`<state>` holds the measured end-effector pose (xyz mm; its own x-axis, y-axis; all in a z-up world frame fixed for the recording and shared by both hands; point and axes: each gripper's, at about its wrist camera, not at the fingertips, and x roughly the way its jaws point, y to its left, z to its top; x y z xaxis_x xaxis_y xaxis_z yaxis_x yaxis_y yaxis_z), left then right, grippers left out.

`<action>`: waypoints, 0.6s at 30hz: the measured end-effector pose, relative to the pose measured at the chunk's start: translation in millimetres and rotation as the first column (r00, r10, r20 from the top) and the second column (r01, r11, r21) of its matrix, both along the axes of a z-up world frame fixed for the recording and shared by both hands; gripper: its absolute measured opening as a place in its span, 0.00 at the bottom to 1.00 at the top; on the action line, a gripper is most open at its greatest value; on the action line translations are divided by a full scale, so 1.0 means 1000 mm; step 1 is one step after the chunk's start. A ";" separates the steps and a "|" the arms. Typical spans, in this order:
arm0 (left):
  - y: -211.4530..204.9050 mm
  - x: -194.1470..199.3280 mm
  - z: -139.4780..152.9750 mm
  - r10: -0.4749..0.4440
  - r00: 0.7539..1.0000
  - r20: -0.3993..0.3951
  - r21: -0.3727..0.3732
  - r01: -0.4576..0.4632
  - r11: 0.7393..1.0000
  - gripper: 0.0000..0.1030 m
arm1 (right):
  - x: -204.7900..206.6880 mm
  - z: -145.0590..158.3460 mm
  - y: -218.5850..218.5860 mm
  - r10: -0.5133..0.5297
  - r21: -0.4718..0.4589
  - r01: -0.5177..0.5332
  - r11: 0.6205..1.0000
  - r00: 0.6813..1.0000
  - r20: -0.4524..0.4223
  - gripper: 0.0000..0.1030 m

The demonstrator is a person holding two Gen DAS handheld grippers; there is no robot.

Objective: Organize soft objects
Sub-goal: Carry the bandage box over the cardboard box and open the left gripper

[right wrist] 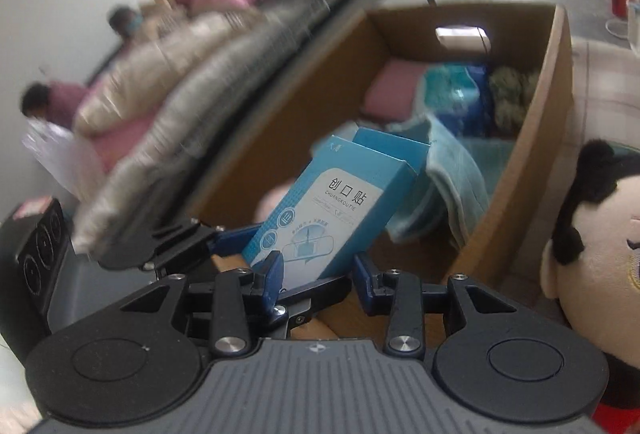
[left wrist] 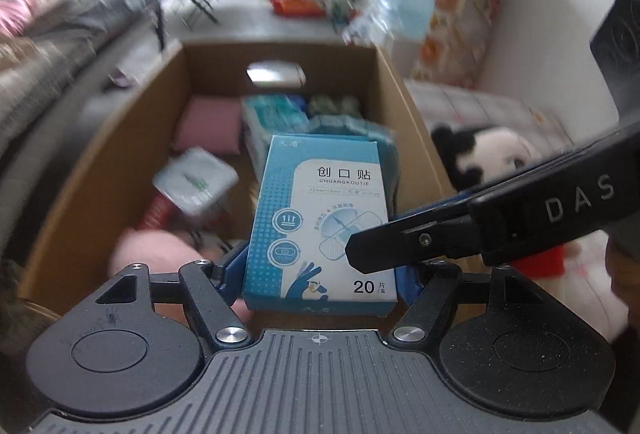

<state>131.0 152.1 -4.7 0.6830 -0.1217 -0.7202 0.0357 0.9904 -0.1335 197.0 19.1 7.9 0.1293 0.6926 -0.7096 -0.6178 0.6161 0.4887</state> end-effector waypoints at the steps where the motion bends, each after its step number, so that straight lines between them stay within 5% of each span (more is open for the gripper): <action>1: 0.005 -0.003 -0.003 -0.018 0.999 -0.026 -0.018 0.017 1.000 0.70 | 0.000 -0.001 0.001 0.014 -0.030 -0.014 0.999 1.000 -0.002 0.44; 4: 0.017 0.007 -0.011 -0.055 0.992 -0.115 -0.115 0.041 0.993 0.71 | 0.000 0.001 0.003 0.038 -0.093 -0.038 0.995 0.999 -0.002 0.58; 8: 0.030 -0.002 -0.016 -0.055 0.988 -0.147 -0.177 0.029 0.984 0.75 | 0.005 0.013 0.007 0.050 -0.128 -0.044 0.991 0.998 0.038 0.60; 13: 0.045 -0.015 -0.009 0.002 0.996 -0.087 -0.179 -0.017 0.984 0.76 | 0.014 0.026 0.016 0.047 -0.111 -0.037 0.993 0.995 0.091 0.58; 18: 0.053 -0.039 0.005 0.095 0.995 0.037 -0.131 -0.089 0.987 0.85 | 0.026 0.017 0.041 0.070 -0.120 -0.063 0.991 0.996 0.052 0.56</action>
